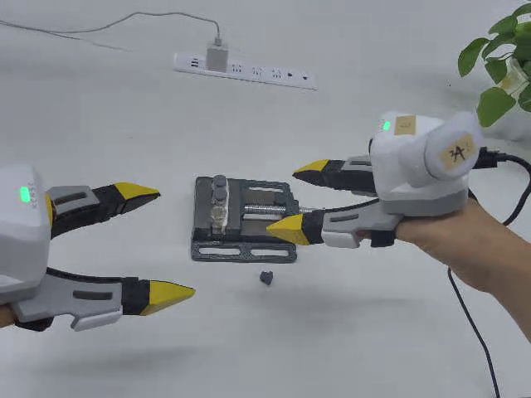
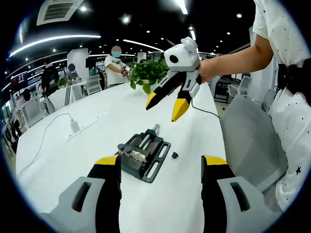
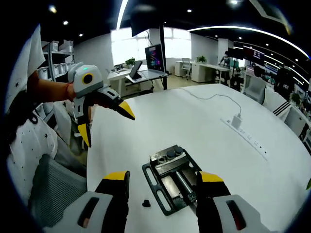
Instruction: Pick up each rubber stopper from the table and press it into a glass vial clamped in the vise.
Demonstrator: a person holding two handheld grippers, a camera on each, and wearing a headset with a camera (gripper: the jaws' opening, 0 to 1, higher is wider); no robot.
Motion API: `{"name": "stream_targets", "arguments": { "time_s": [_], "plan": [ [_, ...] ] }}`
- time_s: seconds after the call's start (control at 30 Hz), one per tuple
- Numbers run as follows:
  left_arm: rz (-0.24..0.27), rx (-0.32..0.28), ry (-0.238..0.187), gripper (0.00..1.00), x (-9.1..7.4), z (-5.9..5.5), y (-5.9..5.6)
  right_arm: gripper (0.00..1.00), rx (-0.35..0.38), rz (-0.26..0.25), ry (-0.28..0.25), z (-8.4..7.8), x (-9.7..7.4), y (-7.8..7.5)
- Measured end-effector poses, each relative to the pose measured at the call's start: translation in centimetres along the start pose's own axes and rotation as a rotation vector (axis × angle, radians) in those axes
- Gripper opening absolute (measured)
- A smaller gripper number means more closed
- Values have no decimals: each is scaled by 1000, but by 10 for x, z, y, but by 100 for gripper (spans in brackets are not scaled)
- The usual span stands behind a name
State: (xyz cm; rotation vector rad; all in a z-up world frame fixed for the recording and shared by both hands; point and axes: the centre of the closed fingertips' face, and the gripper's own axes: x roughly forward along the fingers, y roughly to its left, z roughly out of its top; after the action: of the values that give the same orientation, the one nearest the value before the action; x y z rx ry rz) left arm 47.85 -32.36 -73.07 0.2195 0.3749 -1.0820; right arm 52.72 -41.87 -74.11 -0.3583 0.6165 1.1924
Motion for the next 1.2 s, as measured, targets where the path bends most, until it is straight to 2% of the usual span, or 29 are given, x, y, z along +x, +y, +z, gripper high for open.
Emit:
{"name": "stream_targets", "arguments": {
  "time_s": [0.1,0.33,0.37,0.47,0.57,0.7,0.8,0.93,1.03,1.17,1.2],
  "plan": [
    [-19,21,18,63,6,-1,-3,57,8,5,-22,-5,-5,3],
    [-76,102,92,62,22,-6,-10,64,25,8,-84,-14,-15,3],
    [-89,135,113,61,25,-9,-10,64,26,7,-89,-17,-16,3],
    [-122,183,153,59,34,-14,-14,67,27,11,-105,-23,-19,2],
    [-148,217,170,55,44,-15,-17,70,27,14,-120,-27,-22,5],
    [-193,310,230,49,59,-24,-21,74,29,11,-144,-31,-27,7],
    [-226,366,252,46,69,-27,-26,77,23,8,-159,-36,-31,8],
    [-245,408,282,40,81,-34,-26,79,13,5,-161,-44,-34,9],
    [-257,426,293,37,91,-36,-27,80,6,4,-141,-54,-36,8],
    [-274,444,307,29,104,-41,-29,78,15,-8,-149,-55,-38,6],
    [-276,462,322,26,108,-45,-29,77,19,-14,-148,-56,-38,5]
  ]
}}
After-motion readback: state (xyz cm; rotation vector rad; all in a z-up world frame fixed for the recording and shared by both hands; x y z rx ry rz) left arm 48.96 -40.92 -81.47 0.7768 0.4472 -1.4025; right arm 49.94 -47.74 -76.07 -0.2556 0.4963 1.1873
